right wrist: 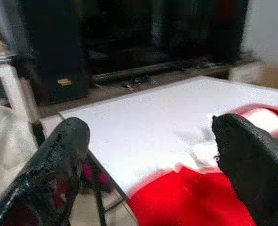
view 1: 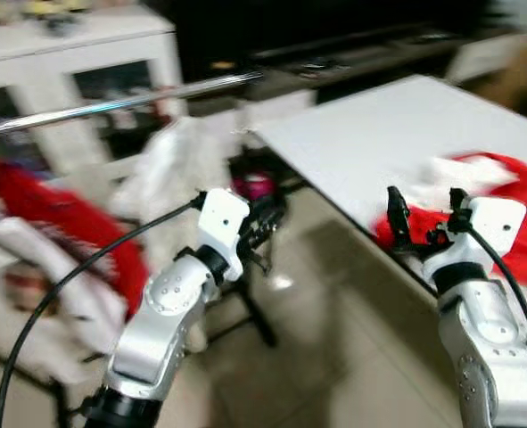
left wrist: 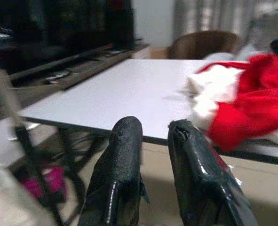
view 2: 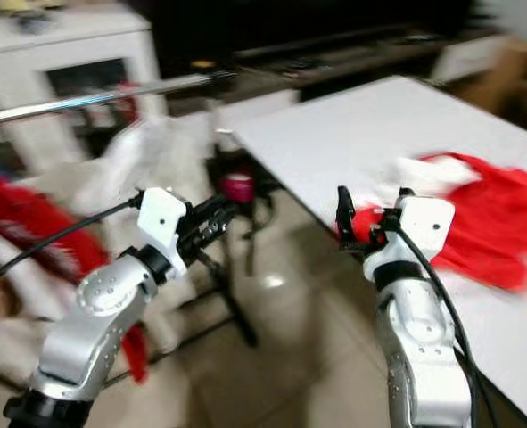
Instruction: Hang hanger
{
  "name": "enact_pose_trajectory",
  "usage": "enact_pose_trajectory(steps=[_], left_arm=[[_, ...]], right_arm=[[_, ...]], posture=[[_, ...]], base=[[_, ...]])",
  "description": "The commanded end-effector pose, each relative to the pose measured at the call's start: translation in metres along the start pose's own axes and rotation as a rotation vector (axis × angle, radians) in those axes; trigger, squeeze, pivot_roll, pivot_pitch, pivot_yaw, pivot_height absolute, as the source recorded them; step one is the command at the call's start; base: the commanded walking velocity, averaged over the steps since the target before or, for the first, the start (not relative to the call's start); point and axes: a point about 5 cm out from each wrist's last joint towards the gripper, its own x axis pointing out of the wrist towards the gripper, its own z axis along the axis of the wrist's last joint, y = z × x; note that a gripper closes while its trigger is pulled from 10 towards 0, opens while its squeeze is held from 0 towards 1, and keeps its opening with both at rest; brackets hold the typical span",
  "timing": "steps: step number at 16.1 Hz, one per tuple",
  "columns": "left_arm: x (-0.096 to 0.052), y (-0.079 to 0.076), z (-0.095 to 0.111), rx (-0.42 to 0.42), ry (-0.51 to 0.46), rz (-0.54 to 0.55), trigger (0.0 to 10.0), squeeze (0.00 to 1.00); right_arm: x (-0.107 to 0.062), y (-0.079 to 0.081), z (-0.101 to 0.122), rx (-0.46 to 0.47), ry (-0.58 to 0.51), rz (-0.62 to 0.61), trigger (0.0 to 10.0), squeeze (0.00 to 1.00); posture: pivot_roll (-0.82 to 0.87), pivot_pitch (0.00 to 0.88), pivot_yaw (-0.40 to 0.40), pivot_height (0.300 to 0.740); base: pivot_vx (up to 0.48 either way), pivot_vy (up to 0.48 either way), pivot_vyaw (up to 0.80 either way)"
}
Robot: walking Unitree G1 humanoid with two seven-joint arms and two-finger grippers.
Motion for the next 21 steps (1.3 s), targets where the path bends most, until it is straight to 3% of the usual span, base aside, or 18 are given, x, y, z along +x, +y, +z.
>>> enact_pose_trajectory(steps=[1,6,12,15,17,19,21], left_arm=[[0.002,0.002,0.004,0.006,-0.011,0.013,10.0,0.0],[0.003,0.002,0.004,0.002,-0.016,0.019,10.0,0.0],[0.004,0.004,0.004,-0.001,-0.021,0.026,10.0,0.0],[0.005,0.006,0.005,-0.003,-0.022,0.04,10.0,0.0],[0.006,0.016,0.002,-0.072,0.007,0.113,10.0,0.0],[0.006,0.017,0.003,-0.052,0.0,0.111,10.0,0.0],[0.005,0.017,0.004,-0.059,-0.008,0.13,10.0,0.0]], right_arm=[[-0.001,0.001,0.005,0.005,-0.025,0.003,10.0,1.0],[0.0,0.002,0.006,-0.02,-0.038,-0.023,10.0,1.0],[0.001,0.0,-0.009,-0.059,0.082,-0.049,10.0,1.0],[0.001,0.003,-0.01,-0.059,0.087,-0.036,10.0,1.0],[0.001,0.01,-0.011,-0.02,0.095,0.023,10.0,1.0],[0.002,0.014,-0.014,-0.059,0.102,0.048,10.0,1.0],[0.0,0.024,-0.017,-0.103,0.122,0.175,10.0,1.0]], posture=[[0.04,0.005,0.016,0.74],[0.03,0.008,0.018,0.74],[0.02,0.007,0.016,0.74],[0.02,0.006,0.017,0.74],[0.02,0.005,0.017,0.74],[0.03,0.005,0.018,0.74],[0.03,0.007,0.016,0.74]], base=[[0.0,-0.247,-0.76],[0.0,-0.248,-0.77],[0.0,-0.246,-0.77],[0.0,-0.082,-0.77],[0.0,0.48,-0.38],[0.0,0.48,0.0],[0.0,0.0,0.4]])
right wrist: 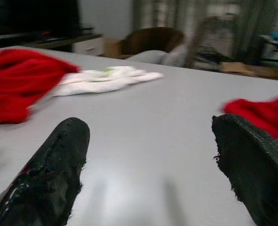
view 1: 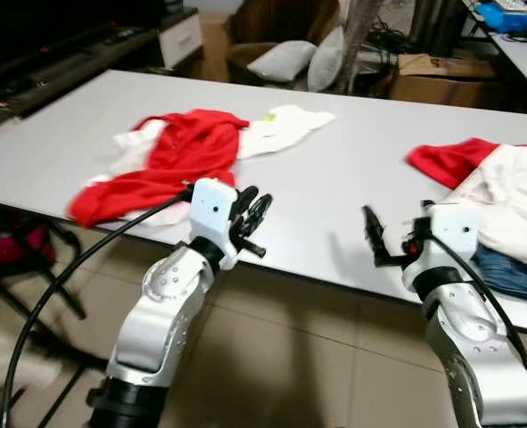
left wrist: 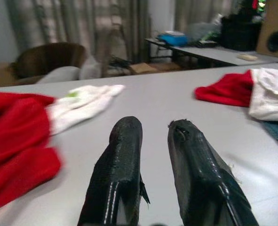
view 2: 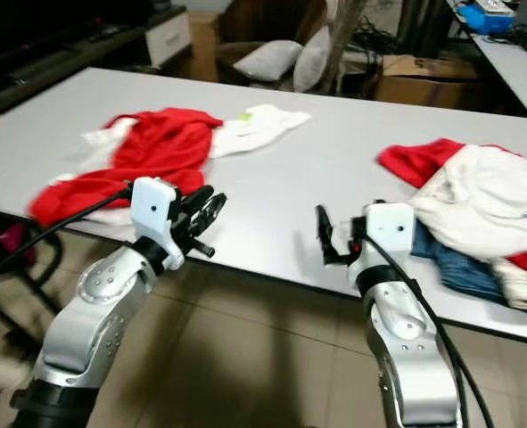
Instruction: Hang hanger
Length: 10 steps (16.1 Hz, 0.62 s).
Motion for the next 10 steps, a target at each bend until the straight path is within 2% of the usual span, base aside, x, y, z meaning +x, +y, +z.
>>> enact_pose_trajectory(steps=[1,6,7,10], left_arm=[[-0.003,0.008,-0.001,0.007,0.016,0.044,10.0,0.0],[-0.001,0.012,0.003,0.057,-0.007,0.079,10.0,0.0],[-0.001,0.012,0.004,0.06,-0.012,0.079,10.0,0.0],[-0.001,0.011,0.004,0.068,-0.015,0.082,10.0,0.0]], right_arm=[[0.0,0.013,0.0,0.018,-0.001,0.071,10.0,1.0],[-0.003,0.032,-0.004,0.042,0.029,0.292,10.0,1.0],[-0.004,0.034,-0.004,0.047,0.03,0.311,10.0,1.0],[-0.002,0.035,-0.007,0.07,0.039,0.331,10.0,1.0]], posture=[[0.03,0.007,0.016,0.74],[0.03,0.008,0.018,0.74],[0.03,0.008,0.018,0.74],[0.04,0.006,0.013,0.74]], base=[[0.0,0.0,0.8],[0.0,0.0,0.8],[0.0,0.0,0.8],[0.289,0.0,0.8]])
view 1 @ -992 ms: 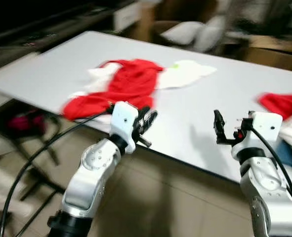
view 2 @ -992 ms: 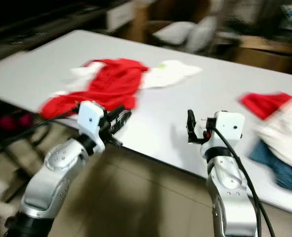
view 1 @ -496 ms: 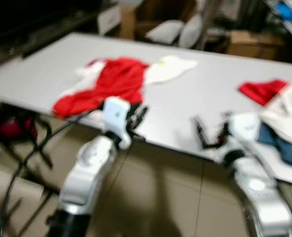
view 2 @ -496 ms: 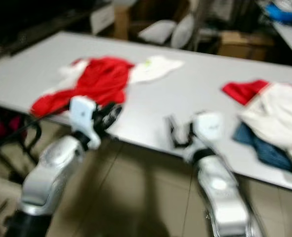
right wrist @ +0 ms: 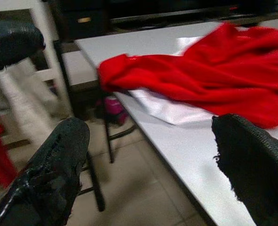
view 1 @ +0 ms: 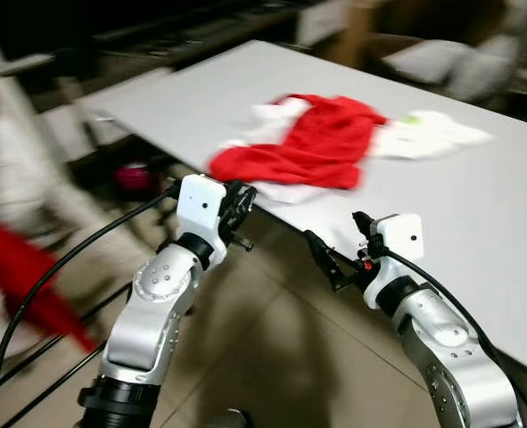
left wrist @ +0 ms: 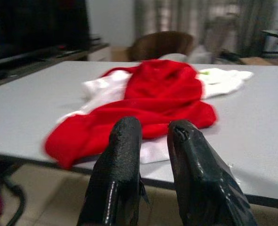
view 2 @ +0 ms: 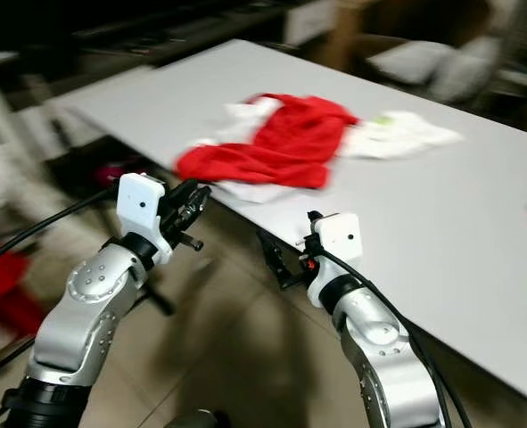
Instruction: Hang hanger
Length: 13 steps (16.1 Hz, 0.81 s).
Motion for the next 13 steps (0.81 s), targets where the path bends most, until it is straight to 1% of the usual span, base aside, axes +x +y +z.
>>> enact_pose_trajectory(steps=[1,6,8,13], left_arm=[[0.0009,0.0027,0.0038,0.02,-0.012,0.01,10.0,0.0],[0.0005,0.0049,0.0035,0.029,-0.009,0.013,10.0,0.0],[0.0005,0.0044,0.0035,0.028,-0.009,0.013,10.0,0.0],[-0.0001,0.0035,0.0043,0.036,-0.012,0.003,10.0,0.0]], right_arm=[[0.0014,0.0002,0.0007,0.015,-0.004,0.013,10.0,1.0],[0.0019,0.0014,-0.0029,0.048,0.012,0.023,10.0,1.0],[0.0028,0.0003,-0.0023,0.036,0.005,0.02,10.0,1.0],[0.0038,0.0038,-0.0022,0.031,-0.003,0.05,10.0,1.0]], posture=[[0.04,0.006,0.013,0.74],[0.04,0.004,0.015,0.74],[0.04,0.004,0.014,0.74],[0.05,0.005,0.014,0.74]], base=[[0.322,0.0,0.8],[0.348,0.0,0.8],[0.358,0.0,0.8],[0.358,0.0,0.8]])
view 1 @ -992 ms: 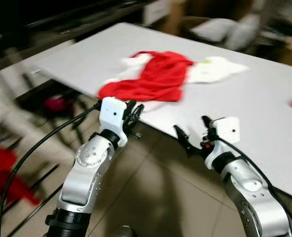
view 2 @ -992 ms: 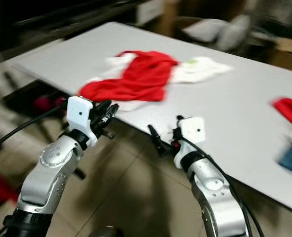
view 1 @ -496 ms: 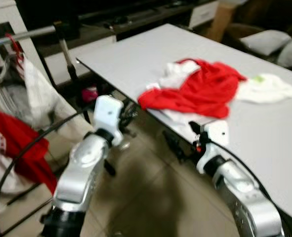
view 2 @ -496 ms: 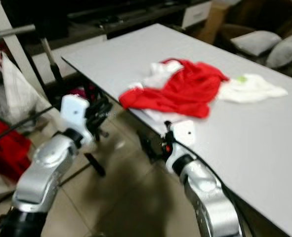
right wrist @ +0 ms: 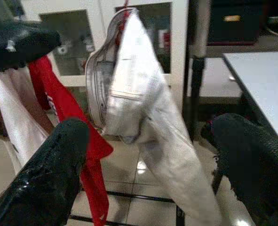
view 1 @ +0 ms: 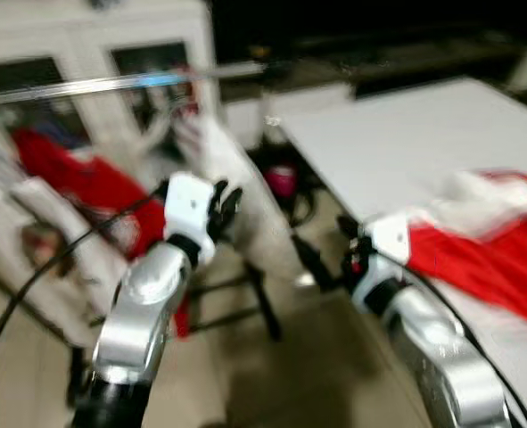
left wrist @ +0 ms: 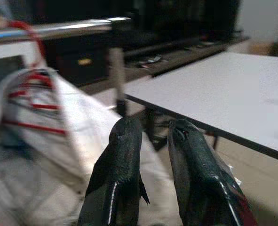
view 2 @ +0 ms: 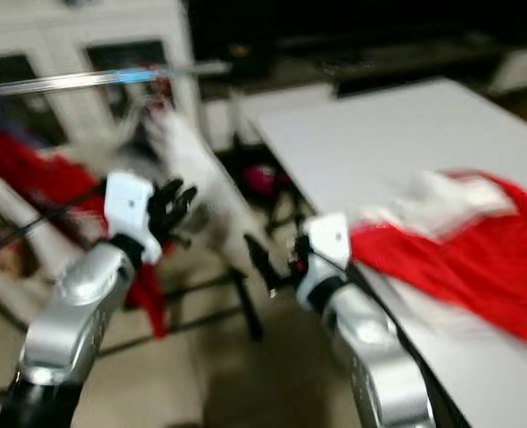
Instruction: Hang hanger
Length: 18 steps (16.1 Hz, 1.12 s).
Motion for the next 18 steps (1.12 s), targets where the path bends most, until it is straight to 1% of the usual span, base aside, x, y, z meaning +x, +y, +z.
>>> enact_pose_trajectory(steps=[1,5,9,11,13,14,16,18], left_arm=[[0.003,-0.009,0.006,0.007,-0.024,-0.033,10.0,0.0],[0.003,-0.009,0.007,0.013,-0.027,-0.041,10.0,0.0],[0.003,-0.011,0.008,0.028,-0.028,-0.053,10.0,0.0],[0.004,-0.011,0.008,0.036,-0.027,-0.053,10.0,0.0],[0.005,-0.012,0.007,0.036,-0.02,-0.054,10.0,0.0],[0.005,-0.012,0.007,0.032,-0.017,-0.054,10.0,0.0],[0.005,-0.015,0.003,-0.008,0.004,-0.057,10.0,0.0],[0.005,-0.016,0.001,0.004,0.015,-0.053,10.0,0.0]], right_arm=[[-0.004,-0.005,0.0,-0.007,-0.003,-0.016,10.0,1.0],[-0.004,-0.002,0.003,-0.015,-0.028,0.024,10.0,1.0],[-0.004,-0.006,0.008,-0.022,-0.068,0.005,10.0,1.0],[-0.004,-0.015,0.012,0.013,-0.112,-0.071,10.0,1.0],[-0.002,-0.025,0.014,0.013,-0.121,-0.148,10.0,1.0],[-0.002,-0.027,0.015,0.012,-0.127,-0.161,10.0,1.0],[-0.002,-0.03,0.015,0.004,-0.132,-0.176,10.0,1.0],[-0.001,-0.03,0.014,-0.023,-0.124,-0.172,10.0,1.0]], posture=[[0.05,0.005,0.015,0.74],[0.06,0.004,0.015,0.74],[0.05,0.004,0.015,0.74],[0.05,0.004,0.015,0.74],[0.05,0.0,0.018,0.74],[0.05,0.0,0.017,0.74],[0.05,0.0,0.011,0.74],[0.05,0.0,0.006,0.74]], base=[[0.356,0.0,0.8],[0.357,0.0,0.8],[0.359,0.0,0.8],[0.339,0.0,0.0],[0.313,0.0,0.0],[0.266,0.0,0.0],[0.0,0.0,0.0],[0.0,0.0,0.0]])
